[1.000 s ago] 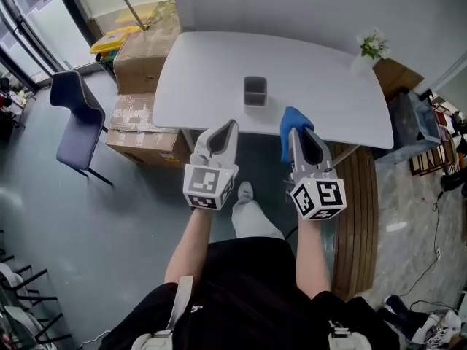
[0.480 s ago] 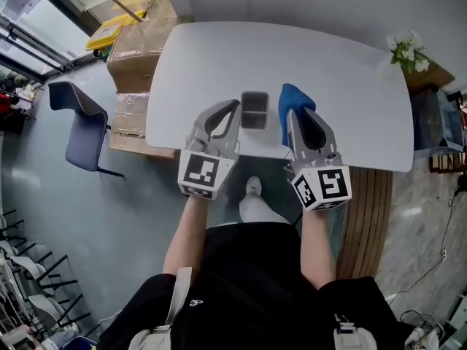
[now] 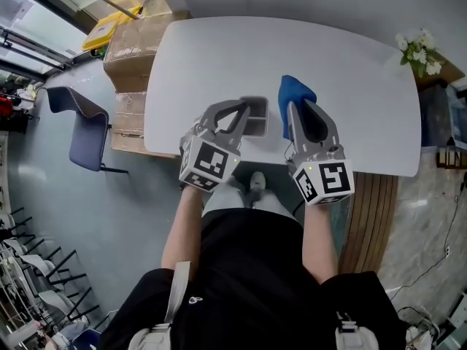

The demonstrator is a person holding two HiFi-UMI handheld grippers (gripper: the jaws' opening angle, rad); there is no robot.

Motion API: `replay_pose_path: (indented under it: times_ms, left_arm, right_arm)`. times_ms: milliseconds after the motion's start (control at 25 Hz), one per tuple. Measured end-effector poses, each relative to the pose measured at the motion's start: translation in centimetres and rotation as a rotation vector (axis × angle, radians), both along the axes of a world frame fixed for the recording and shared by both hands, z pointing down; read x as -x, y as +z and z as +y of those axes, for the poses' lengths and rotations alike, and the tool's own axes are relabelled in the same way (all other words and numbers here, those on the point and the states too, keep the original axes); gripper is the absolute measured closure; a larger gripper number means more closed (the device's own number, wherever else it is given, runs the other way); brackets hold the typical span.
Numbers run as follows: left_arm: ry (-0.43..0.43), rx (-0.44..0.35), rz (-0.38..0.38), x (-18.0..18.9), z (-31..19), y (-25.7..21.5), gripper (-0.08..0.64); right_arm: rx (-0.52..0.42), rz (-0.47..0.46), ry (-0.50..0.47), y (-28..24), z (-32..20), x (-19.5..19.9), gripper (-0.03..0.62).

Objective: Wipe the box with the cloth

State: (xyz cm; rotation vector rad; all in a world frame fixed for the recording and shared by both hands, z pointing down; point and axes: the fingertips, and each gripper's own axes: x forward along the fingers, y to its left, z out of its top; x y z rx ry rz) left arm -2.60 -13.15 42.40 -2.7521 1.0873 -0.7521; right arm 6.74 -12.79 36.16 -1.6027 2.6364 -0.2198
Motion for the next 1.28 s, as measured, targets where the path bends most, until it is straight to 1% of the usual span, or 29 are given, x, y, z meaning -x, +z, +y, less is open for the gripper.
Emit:
replay_pose_path:
  times_ms: [160, 280, 400, 480, 560, 640, 760, 800, 1040, 1160, 1280]
  left_arm:
    - [0.060, 0.058, -0.113, -0.4, -0.3, 2.9, 0.571]
    - [0.115, 0.130, -0.208, -0.7, -0.1, 5.8, 0.566]
    - [0.171, 0.180, -0.295, -1.2, 0.1, 8.2, 0.535]
    - [0.195, 0.199, -0.332, -1.3, 0.2, 9.4, 0.525]
    - [0.225, 0.223, -0.373, -1.4, 0.4, 10.7, 0.493]
    - [0.258, 0.244, -0.412, -1.5, 0.5, 11.9, 0.486]
    - [0.307, 0.288, -0.445, -1.7, 0.6, 13.7, 0.484]
    - [0.323, 0.301, -0.459, -1.7, 0.6, 14.2, 0.468]
    - [0.415, 0.330, -0.583, -1.9, 0.8, 17.0, 0.465]
    - [0.433, 0.367, -0.647, -1.6, 0.9, 18.8, 0.465]
    - [0.461, 0.373, -0.680, -2.1, 0.9, 19.6, 0.465]
  right_arm:
    - [0.020, -0.007, 0.015, 1.0, -1.0, -0.3, 0.546]
    - [0.038, -0.018, 0.020, 1.9, -1.4, -0.6, 0.546]
    - [0.054, -0.024, 0.027, 2.6, -1.9, -1.0, 0.546]
    - [0.069, -0.030, 0.031, 3.4, -2.0, -1.2, 0.546]
    - [0.085, -0.039, 0.035, 4.1, -1.9, -1.3, 0.546]
    - [0.095, -0.043, 0.039, 4.7, -1.9, -1.5, 0.546]
    - [0.106, -0.046, 0.051, 5.3, -2.0, -2.0, 0.546]
    - [0.110, -0.047, 0.056, 5.5, -2.0, -2.2, 0.546]
    - [0.125, -0.045, 0.086, 6.3, -1.8, -3.1, 0.546]
    - [0.138, -0.043, 0.101, 6.9, -1.7, -3.4, 0.546]
    - [0.149, -0.054, 0.117, 7.2, -1.7, -3.8, 0.546]
